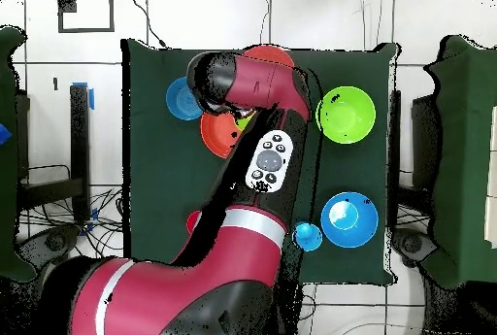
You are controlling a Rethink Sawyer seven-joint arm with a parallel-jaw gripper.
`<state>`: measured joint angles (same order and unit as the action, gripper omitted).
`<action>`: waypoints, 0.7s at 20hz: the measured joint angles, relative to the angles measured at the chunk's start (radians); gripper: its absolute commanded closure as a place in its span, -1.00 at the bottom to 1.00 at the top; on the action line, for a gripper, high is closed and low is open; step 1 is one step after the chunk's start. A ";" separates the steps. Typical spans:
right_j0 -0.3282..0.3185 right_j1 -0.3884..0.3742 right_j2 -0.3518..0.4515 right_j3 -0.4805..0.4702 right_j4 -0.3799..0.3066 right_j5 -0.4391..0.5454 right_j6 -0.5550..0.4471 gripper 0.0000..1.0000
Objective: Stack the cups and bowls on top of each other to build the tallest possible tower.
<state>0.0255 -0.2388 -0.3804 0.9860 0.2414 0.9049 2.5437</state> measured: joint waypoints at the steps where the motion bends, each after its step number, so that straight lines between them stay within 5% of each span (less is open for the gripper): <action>1: 0.001 -0.001 0.000 0.000 -0.001 -0.007 0.000 1.00; 14: 0.018 -0.002 0.008 0.029 -0.002 -0.026 0.000 1.00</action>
<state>0.0432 -0.2409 -0.3721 1.0149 0.2395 0.8786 2.5437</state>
